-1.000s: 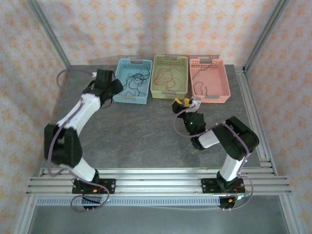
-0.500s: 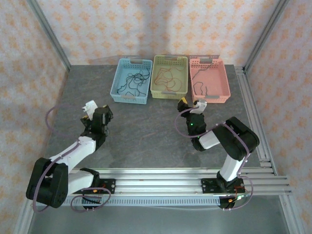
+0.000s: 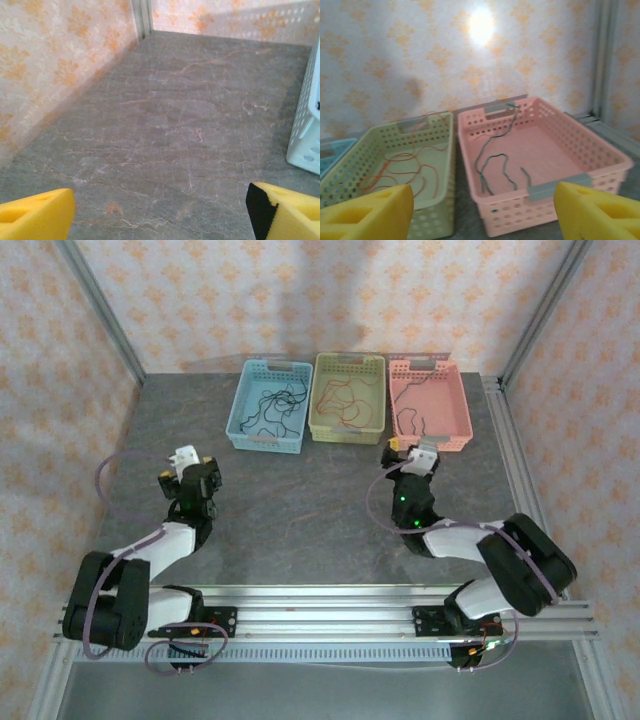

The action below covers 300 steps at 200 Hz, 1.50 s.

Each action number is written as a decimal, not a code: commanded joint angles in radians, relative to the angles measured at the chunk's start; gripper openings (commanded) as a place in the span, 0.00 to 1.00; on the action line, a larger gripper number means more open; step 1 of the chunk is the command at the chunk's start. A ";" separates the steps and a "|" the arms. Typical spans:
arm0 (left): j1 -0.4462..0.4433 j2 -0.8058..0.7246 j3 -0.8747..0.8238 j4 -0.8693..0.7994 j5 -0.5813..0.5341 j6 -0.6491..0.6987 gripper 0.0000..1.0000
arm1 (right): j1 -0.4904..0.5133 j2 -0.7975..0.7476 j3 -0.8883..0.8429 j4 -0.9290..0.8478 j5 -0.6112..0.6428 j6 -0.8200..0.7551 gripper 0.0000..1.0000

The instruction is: Untangle the cables

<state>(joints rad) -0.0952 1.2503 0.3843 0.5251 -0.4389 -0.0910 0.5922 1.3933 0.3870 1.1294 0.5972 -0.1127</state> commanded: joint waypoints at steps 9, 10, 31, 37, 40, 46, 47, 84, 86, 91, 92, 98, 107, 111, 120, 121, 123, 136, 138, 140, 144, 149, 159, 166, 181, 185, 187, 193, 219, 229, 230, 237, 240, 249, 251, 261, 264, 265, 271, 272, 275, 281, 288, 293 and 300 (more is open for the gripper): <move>0.018 0.056 0.006 0.126 0.087 0.032 0.88 | -0.007 -0.095 -0.043 -0.153 0.083 -0.099 0.73; 0.018 0.057 0.008 0.124 0.089 0.032 0.88 | -0.007 -0.098 -0.042 -0.163 0.084 -0.101 0.73; 0.021 0.100 0.045 0.086 0.192 0.071 0.88 | -0.026 -0.129 -0.054 -0.175 0.115 -0.154 0.73; 0.021 0.128 0.059 0.086 0.227 0.086 0.86 | -0.035 -0.128 -0.069 -0.141 0.107 -0.179 0.73; 0.016 0.139 0.060 0.097 0.240 0.094 0.85 | -0.042 -0.128 -0.077 -0.126 0.105 -0.189 0.73; 0.014 0.151 0.059 0.113 0.258 0.108 0.84 | -0.057 -0.123 -0.091 -0.104 0.095 -0.202 0.73; 0.014 0.152 0.059 0.113 0.260 0.110 0.85 | -0.059 -0.122 -0.093 -0.103 0.094 -0.203 0.73; 0.015 0.172 0.045 0.151 0.273 0.113 0.86 | -0.213 -0.015 -0.147 -0.063 -0.004 -0.109 0.72; 0.015 0.181 0.048 0.153 0.279 0.117 0.86 | -0.222 -0.008 -0.144 -0.066 -0.016 -0.102 0.72; 0.014 0.207 0.058 0.159 0.297 0.125 0.86 | -0.237 0.004 -0.135 -0.070 -0.044 -0.101 0.73; 0.014 0.210 0.059 0.162 0.304 0.127 0.86 | -0.238 0.005 -0.131 -0.074 -0.043 -0.102 0.73; 0.022 0.234 0.068 0.174 0.327 0.129 0.86 | -0.238 0.010 -0.120 -0.093 -0.053 -0.115 0.73; 0.038 0.228 0.069 0.159 0.331 0.110 0.86 | -0.241 0.026 -0.117 -0.084 -0.086 -0.146 0.73; 0.038 0.234 0.061 0.178 0.328 0.111 0.85 | -0.241 0.040 -0.122 -0.058 -0.091 -0.158 0.73; 0.038 0.236 0.058 0.185 0.327 0.108 0.86 | -0.253 0.084 -0.145 0.032 -0.100 -0.172 0.73; 0.038 0.236 0.057 0.185 0.327 0.108 0.85 | -0.256 0.093 -0.148 0.045 -0.102 -0.171 0.73; 0.038 0.236 0.057 0.183 0.327 0.109 0.86 | -0.263 0.108 -0.154 0.075 -0.100 -0.169 0.73; 0.039 0.238 0.058 0.182 0.329 0.108 0.88 | -0.322 0.210 -0.192 0.276 -0.066 -0.100 0.75; 0.039 0.240 0.056 0.188 0.331 0.109 0.88 | -0.330 0.207 -0.189 0.280 -0.068 -0.090 0.75; 0.039 0.241 0.055 0.192 0.333 0.109 0.88 | -0.336 0.197 -0.185 0.264 -0.079 -0.090 0.75; 0.038 0.242 0.051 0.200 0.334 0.112 0.89 | -0.344 0.171 -0.181 0.214 -0.107 -0.079 0.75; 0.039 0.242 0.050 0.200 0.338 0.113 0.89 | -0.349 0.143 -0.171 0.149 -0.125 -0.066 0.74; 0.038 0.243 0.050 0.200 0.337 0.112 0.89 | -0.364 0.124 -0.160 0.083 -0.146 -0.048 0.74; 0.038 0.242 0.050 0.199 0.338 0.113 0.89 | -0.376 0.139 -0.164 0.105 -0.162 -0.042 0.74; 0.039 0.242 0.050 0.200 0.338 0.112 1.00 | -0.420 0.161 -0.148 0.104 -0.239 -0.016 0.74; 0.039 0.242 0.050 0.201 0.336 0.111 1.00 | -0.445 0.158 -0.138 0.045 -0.275 0.015 0.74; 0.038 0.242 0.051 0.200 0.337 0.111 1.00 | -0.459 0.162 -0.128 0.026 -0.289 0.029 0.75; 0.038 0.242 0.051 0.201 0.337 0.112 1.00 | -0.478 0.176 -0.100 -0.005 -0.278 0.056 0.75; 0.040 0.242 0.051 0.199 0.340 0.111 1.00 | -0.531 0.156 -0.004 -0.238 -0.374 0.096 0.80; 0.040 0.243 0.051 0.199 0.340 0.112 1.00 | -0.535 0.173 -0.010 -0.189 -0.370 0.095 0.82; 0.040 0.243 0.051 0.198 0.340 0.112 1.00 | -0.535 0.173 -0.009 -0.190 -0.369 0.096 0.83; 0.040 0.242 0.051 0.198 0.341 0.111 1.00 | -0.535 0.164 -0.004 -0.219 -0.370 0.101 0.85; 0.040 0.242 0.051 0.198 0.341 0.111 1.00 | -0.535 0.161 -0.003 -0.226 -0.370 0.100 0.91; 0.040 0.243 0.052 0.199 0.341 0.111 1.00 | -0.535 0.167 -0.011 -0.199 -0.369 0.098 1.00; 0.040 0.243 0.052 0.199 0.341 0.110 1.00 | -0.535 0.167 -0.013 -0.194 -0.369 0.097 0.99; 0.040 0.243 0.052 0.198 0.343 0.111 1.00 | -0.534 0.160 -0.017 -0.195 -0.365 0.097 0.99; 0.040 0.242 0.051 0.199 0.342 0.110 1.00 | -0.534 0.160 -0.017 -0.194 -0.364 0.096 0.99; 0.040 0.242 0.051 0.198 0.342 0.110 1.00 | -0.534 0.161 -0.017 -0.193 -0.364 0.097 0.99; 0.040 0.243 0.051 0.198 0.342 0.111 1.00 | -0.534 0.162 -0.020 -0.186 -0.363 0.096 0.99; 0.040 0.243 0.051 0.198 0.342 0.111 1.00 | -0.534 0.163 -0.020 -0.185 -0.363 0.096 0.99; 0.041 0.242 0.051 0.198 0.343 0.110 1.00 | -0.534 0.163 -0.020 -0.183 -0.363 0.096 0.99; 0.041 0.244 0.051 0.199 0.343 0.110 1.00 | -0.534 0.159 -0.022 -0.184 -0.374 0.092 0.99; 0.040 0.243 0.052 0.198 0.343 0.111 1.00 | -0.533 0.163 -0.018 -0.189 -0.385 0.088 0.99; 0.041 0.243 0.051 0.198 0.342 0.111 1.00 | -0.534 0.163 -0.013 -0.196 -0.389 0.086 0.99; 0.041 0.242 0.052 0.198 0.342 0.112 1.00 | -0.533 0.161 -0.014 -0.198 -0.395 0.084 0.99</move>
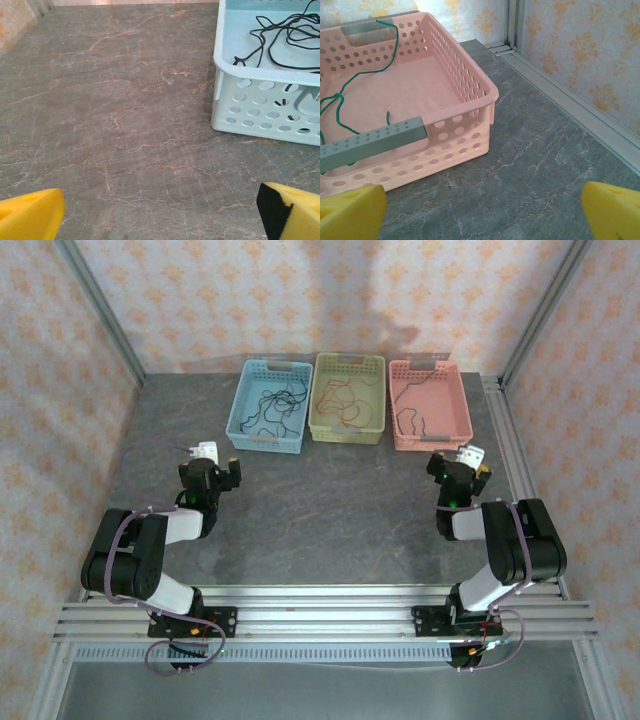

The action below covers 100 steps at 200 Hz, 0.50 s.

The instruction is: Untangle the cables

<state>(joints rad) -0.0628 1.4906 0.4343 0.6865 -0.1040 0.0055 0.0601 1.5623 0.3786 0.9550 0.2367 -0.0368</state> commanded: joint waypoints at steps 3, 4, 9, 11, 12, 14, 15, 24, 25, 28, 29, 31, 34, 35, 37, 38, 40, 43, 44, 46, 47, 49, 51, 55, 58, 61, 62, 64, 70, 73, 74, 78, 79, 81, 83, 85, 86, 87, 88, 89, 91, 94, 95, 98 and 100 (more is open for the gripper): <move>0.009 0.003 0.001 0.037 0.007 0.015 1.00 | -0.001 -0.007 -0.005 -0.024 -0.037 0.008 0.99; 0.008 0.003 0.001 0.037 0.007 0.015 1.00 | -0.001 -0.006 -0.005 -0.024 -0.037 0.007 0.99; 0.008 0.002 0.002 0.036 0.008 0.014 1.00 | 0.000 -0.006 -0.004 -0.024 -0.039 0.006 0.99; 0.008 0.002 0.001 0.036 0.008 0.014 1.00 | -0.001 -0.007 -0.004 -0.025 -0.039 0.006 0.99; 0.009 0.002 0.001 0.036 0.009 0.015 1.00 | -0.001 -0.008 -0.004 -0.024 -0.039 0.006 0.99; 0.009 0.002 0.002 0.036 0.008 0.015 1.00 | 0.000 -0.007 -0.004 -0.024 -0.039 0.006 0.99; 0.009 0.002 0.002 0.036 0.007 0.015 1.00 | 0.000 -0.008 -0.004 -0.025 -0.040 0.006 0.99; 0.009 0.002 0.002 0.037 0.008 0.014 1.00 | -0.001 -0.006 -0.004 -0.026 -0.040 0.006 0.99; 0.009 0.003 0.002 0.036 0.008 0.015 1.00 | -0.001 -0.007 -0.004 -0.025 -0.041 0.006 0.99; 0.009 0.003 0.001 0.036 0.008 0.016 1.00 | -0.001 -0.008 -0.004 -0.024 -0.040 0.006 0.99; 0.009 0.002 0.001 0.037 0.008 0.015 1.00 | -0.001 -0.007 -0.004 -0.024 -0.040 0.006 0.99; 0.009 0.002 0.002 0.037 0.008 0.015 1.00 | 0.000 -0.007 -0.004 -0.025 -0.040 0.006 0.99; 0.009 0.002 0.001 0.036 0.008 0.015 1.00 | 0.000 -0.007 -0.004 -0.025 -0.040 0.006 0.99; 0.008 0.003 0.001 0.036 0.007 0.016 1.00 | 0.000 -0.008 -0.004 -0.025 -0.040 0.006 0.99; 0.008 0.003 0.001 0.036 0.008 0.015 1.00 | -0.001 -0.008 -0.004 -0.024 -0.041 0.006 0.99; 0.008 0.003 0.001 0.036 0.008 0.015 1.00 | -0.001 -0.008 -0.004 -0.024 -0.041 0.005 0.99; 0.008 0.003 0.001 0.036 0.007 0.015 1.00 | 0.000 -0.008 -0.004 -0.024 -0.042 0.006 0.99; 0.008 0.003 0.001 0.036 0.008 0.014 1.00 | -0.001 -0.008 -0.004 -0.024 -0.043 0.006 0.99; 0.008 0.002 0.002 0.037 0.008 0.014 1.00 | -0.001 -0.008 -0.004 -0.025 -0.042 0.006 0.99; 0.009 0.002 0.002 0.036 0.007 0.015 1.00 | 0.000 -0.008 -0.004 -0.026 -0.042 0.005 0.99; 0.009 0.002 0.001 0.036 0.007 0.015 1.00 | 0.000 -0.008 -0.004 -0.026 -0.042 0.006 0.99; 0.008 0.004 0.001 0.036 0.007 0.014 1.00 | -0.001 -0.008 -0.004 -0.026 -0.042 0.005 0.99; 0.009 0.003 0.001 0.036 0.007 0.016 1.00 | -0.001 -0.008 -0.004 -0.026 -0.042 0.005 0.99; 0.009 0.003 0.001 0.036 0.007 0.015 1.00 | 0.000 -0.008 -0.005 -0.025 -0.042 0.005 0.99; 0.008 0.002 0.001 0.036 0.008 0.016 1.00 | 0.000 -0.007 -0.004 -0.026 -0.042 0.005 0.99; 0.008 0.002 0.001 0.036 0.008 0.015 1.00 | 0.000 -0.008 -0.004 -0.025 -0.042 0.005 0.99; 0.009 0.003 0.001 0.036 0.008 0.015 1.00 | -0.001 -0.008 -0.004 -0.025 -0.043 0.005 0.99; 0.009 0.002 0.001 0.036 0.008 0.015 1.00 | 0.000 -0.007 -0.004 -0.026 -0.044 0.004 0.99; 0.008 0.003 0.001 0.037 0.008 0.015 1.00 | 0.000 -0.008 -0.004 -0.027 -0.049 0.002 0.99; 0.008 0.002 0.001 0.038 0.008 0.015 1.00 | -0.001 -0.008 -0.004 -0.026 -0.053 0.002 0.99; 0.009 0.002 0.001 0.038 0.008 0.015 1.00 | -0.002 -0.008 -0.004 -0.026 -0.054 0.002 0.99; 0.009 0.003 0.001 0.036 0.007 0.014 1.00 | 0.000 -0.008 -0.003 -0.027 -0.060 -0.001 0.99; 0.009 0.002 0.001 0.037 0.007 0.014 1.00 | 0.000 -0.008 -0.003 -0.027 -0.061 -0.001 0.99; 0.009 0.002 0.002 0.037 0.007 0.015 1.00 | 0.000 -0.008 -0.003 -0.027 -0.064 -0.002 0.99; 0.009 0.003 0.002 0.037 0.007 0.015 1.00 | 0.000 -0.008 -0.003 -0.028 -0.065 -0.003 0.99; 0.008 0.003 0.001 0.037 0.007 0.015 1.00 | -0.001 -0.008 -0.003 -0.028 -0.066 -0.003 0.99; 0.008 0.002 0.001 0.037 0.007 0.015 1.00 | -0.001 -0.008 -0.003 -0.028 -0.067 -0.004 0.99; 0.009 0.003 0.001 0.037 0.007 0.016 1.00 | -0.001 -0.008 -0.003 -0.028 -0.068 -0.005 0.99; 0.009 0.002 0.001 0.037 0.007 0.016 1.00 | 0.000 -0.007 -0.003 -0.029 -0.069 -0.005 0.99; 0.009 0.002 0.001 0.037 0.008 0.016 1.00 | 0.000 -0.007 -0.003 -0.029 -0.069 -0.005 0.99; 0.008 0.004 0.001 0.036 0.008 0.015 1.00 | 0.000 -0.007 -0.003 -0.029 -0.071 -0.006 0.99; 0.008 0.003 0.001 0.037 0.007 0.014 1.00 | 0.000 -0.008 -0.003 -0.029 -0.073 -0.006 0.99; 0.009 0.003 0.002 0.036 0.007 0.014 1.00 | 0.000 -0.008 -0.003 -0.029 -0.074 -0.007 0.99; 0.008 0.002 0.001 0.036 0.007 0.014 1.00 | 0.000 -0.008 -0.003 -0.029 -0.078 -0.009 0.99; 0.008 0.003 0.001 0.036 0.007 0.014 1.00 | 0.000 -0.008 -0.002 -0.029 -0.080 -0.009 0.99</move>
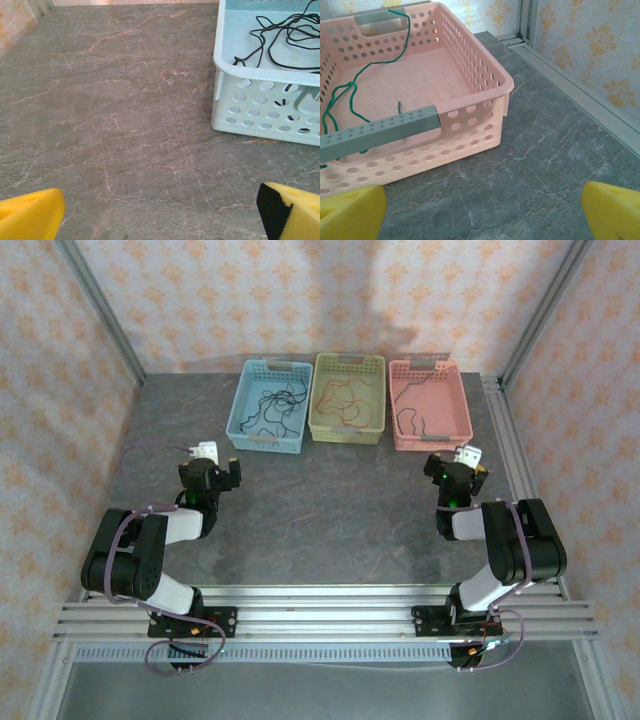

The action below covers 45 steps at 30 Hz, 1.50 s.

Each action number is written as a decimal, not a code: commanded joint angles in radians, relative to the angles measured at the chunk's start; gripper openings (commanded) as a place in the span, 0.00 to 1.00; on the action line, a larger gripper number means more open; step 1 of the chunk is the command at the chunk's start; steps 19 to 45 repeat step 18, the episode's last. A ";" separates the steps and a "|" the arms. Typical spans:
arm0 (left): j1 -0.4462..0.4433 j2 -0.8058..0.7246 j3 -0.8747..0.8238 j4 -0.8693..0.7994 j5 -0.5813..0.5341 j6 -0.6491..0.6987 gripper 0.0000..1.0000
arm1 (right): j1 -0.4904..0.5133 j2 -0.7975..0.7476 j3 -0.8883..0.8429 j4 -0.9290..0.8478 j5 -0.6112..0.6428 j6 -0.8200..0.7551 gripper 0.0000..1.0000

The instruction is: Untangle the cables

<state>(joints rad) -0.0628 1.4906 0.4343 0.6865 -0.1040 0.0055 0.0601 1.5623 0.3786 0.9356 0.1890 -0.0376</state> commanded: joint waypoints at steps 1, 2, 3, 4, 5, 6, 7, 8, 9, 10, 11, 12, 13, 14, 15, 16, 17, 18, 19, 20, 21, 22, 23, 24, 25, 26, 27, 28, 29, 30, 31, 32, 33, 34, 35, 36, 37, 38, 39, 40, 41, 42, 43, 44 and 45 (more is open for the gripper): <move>0.008 0.003 0.001 0.036 0.007 0.014 1.00 | 0.000 -0.008 -0.002 -0.009 -0.033 -0.008 0.99; 0.009 0.002 0.001 0.037 0.008 0.015 1.00 | 0.000 -0.008 -0.001 -0.011 -0.038 -0.011 0.99; 0.009 0.003 0.001 0.036 0.007 0.014 1.00 | 0.000 -0.008 -0.001 -0.011 -0.041 -0.012 0.99; 0.009 0.002 0.001 0.036 0.007 0.015 1.00 | 0.000 -0.007 -0.001 -0.012 -0.040 -0.012 0.99; 0.009 0.003 0.001 0.037 0.007 0.015 1.00 | 0.000 -0.008 -0.001 -0.013 -0.040 -0.012 0.99; 0.009 0.002 0.002 0.037 0.008 0.014 1.00 | 0.000 -0.008 -0.001 -0.013 -0.041 -0.012 0.99; 0.009 0.002 0.001 0.037 0.008 0.015 1.00 | 0.000 -0.006 0.000 -0.014 -0.041 -0.011 0.99; 0.008 0.002 0.001 0.036 0.008 0.015 1.00 | -0.001 -0.005 0.002 -0.017 -0.042 -0.010 0.99; 0.008 0.002 0.001 0.038 0.008 0.014 1.00 | -0.002 -0.004 0.005 -0.022 -0.045 -0.010 0.99; 0.009 0.003 0.001 0.037 0.007 0.015 1.00 | -0.003 -0.004 0.010 -0.028 -0.049 -0.009 1.00; 0.009 0.003 0.002 0.036 0.008 0.015 1.00 | -0.003 -0.004 0.010 -0.032 -0.050 -0.007 1.00; 0.009 0.002 0.001 0.037 0.007 0.016 1.00 | -0.007 -0.004 0.011 -0.034 -0.056 -0.006 1.00; 0.008 0.003 0.001 0.036 0.008 0.015 1.00 | -0.008 -0.006 0.011 -0.035 -0.059 -0.005 1.00; 0.009 0.002 0.002 0.036 0.007 0.015 1.00 | -0.008 -0.005 0.010 -0.034 -0.059 -0.005 1.00; 0.008 0.002 0.001 0.037 0.008 0.015 1.00 | -0.008 -0.006 0.007 -0.030 -0.059 -0.005 1.00; 0.010 0.002 0.001 0.037 0.007 0.014 1.00 | -0.008 -0.008 0.005 -0.026 -0.059 -0.005 0.99; 0.010 0.002 0.001 0.036 0.008 0.016 1.00 | -0.008 -0.008 0.004 -0.023 -0.059 -0.006 0.99; 0.009 0.002 0.001 0.037 0.007 0.016 1.00 | -0.008 -0.009 0.002 -0.021 -0.057 -0.007 0.99; 0.009 0.002 0.001 0.037 0.007 0.016 1.00 | -0.008 -0.009 0.002 -0.021 -0.057 -0.007 0.99; 0.009 0.002 0.001 0.037 0.007 0.016 1.00 | -0.008 -0.009 0.002 -0.021 -0.057 -0.007 0.99; 0.009 0.002 0.001 0.037 0.007 0.016 1.00 | -0.008 -0.009 0.002 -0.021 -0.057 -0.007 0.99; 0.009 0.002 0.001 0.037 0.007 0.016 1.00 | -0.008 -0.009 0.002 -0.021 -0.057 -0.007 0.99; 0.009 0.002 0.001 0.037 0.007 0.016 1.00 | -0.008 -0.009 0.002 -0.021 -0.057 -0.007 0.99; 0.009 0.002 0.001 0.037 0.007 0.016 1.00 | -0.008 -0.009 0.002 -0.021 -0.057 -0.007 0.99; 0.009 0.002 0.001 0.037 0.007 0.016 1.00 | -0.008 -0.009 0.002 -0.021 -0.057 -0.007 0.99; 0.009 0.002 0.001 0.037 0.007 0.016 1.00 | -0.008 -0.009 0.002 -0.021 -0.057 -0.007 0.99; 0.009 0.002 0.001 0.037 0.007 0.016 1.00 | -0.008 -0.009 0.002 -0.021 -0.057 -0.007 0.99; 0.009 0.002 0.001 0.037 0.007 0.016 1.00 | -0.008 -0.009 0.002 -0.021 -0.057 -0.007 0.99; 0.009 0.002 0.001 0.037 0.007 0.016 1.00 | -0.008 -0.009 0.002 -0.021 -0.057 -0.007 0.99; 0.009 0.002 0.001 0.037 0.007 0.016 1.00 | -0.008 -0.009 0.002 -0.021 -0.057 -0.007 0.99; 0.009 0.002 0.001 0.037 0.007 0.016 1.00 | -0.008 -0.009 0.002 -0.021 -0.057 -0.007 0.99; 0.009 0.002 0.001 0.037 0.007 0.016 1.00 | -0.008 -0.009 0.002 -0.021 -0.057 -0.007 0.99; 0.009 0.002 0.001 0.037 0.007 0.016 1.00 | -0.008 -0.009 0.002 -0.021 -0.057 -0.007 0.99; 0.009 0.002 0.001 0.037 0.007 0.016 1.00 | -0.008 -0.009 0.002 -0.021 -0.057 -0.007 0.99; 0.009 0.002 0.001 0.037 0.007 0.016 1.00 | -0.008 -0.009 0.002 -0.021 -0.057 -0.007 0.99; 0.009 0.002 0.001 0.037 0.007 0.016 1.00 | -0.008 -0.009 0.002 -0.021 -0.057 -0.007 0.99; 0.009 0.002 0.001 0.037 0.007 0.016 1.00 | -0.008 -0.009 0.002 -0.021 -0.057 -0.007 0.99; 0.009 0.002 0.001 0.037 0.007 0.016 1.00 | -0.008 -0.009 0.002 -0.021 -0.057 -0.007 0.99; 0.009 0.002 0.001 0.037 0.007 0.016 1.00 | -0.008 -0.009 0.002 -0.021 -0.057 -0.007 0.99; 0.009 0.002 0.001 0.037 0.007 0.016 1.00 | -0.008 -0.009 0.002 -0.021 -0.057 -0.007 0.99; 0.009 0.002 0.001 0.037 0.007 0.016 1.00 | -0.008 -0.009 0.002 -0.021 -0.057 -0.007 0.99; 0.009 0.002 0.001 0.037 0.007 0.016 1.00 | -0.008 -0.009 0.002 -0.021 -0.057 -0.007 0.99; 0.009 0.002 0.001 0.037 0.007 0.016 1.00 | -0.008 -0.009 0.002 -0.021 -0.057 -0.007 0.99; 0.009 0.002 0.001 0.037 0.007 0.016 1.00 | -0.008 -0.009 0.002 -0.021 -0.057 -0.007 0.99; 0.009 0.002 0.001 0.037 0.007 0.016 1.00 | -0.008 -0.009 0.002 -0.021 -0.057 -0.007 0.99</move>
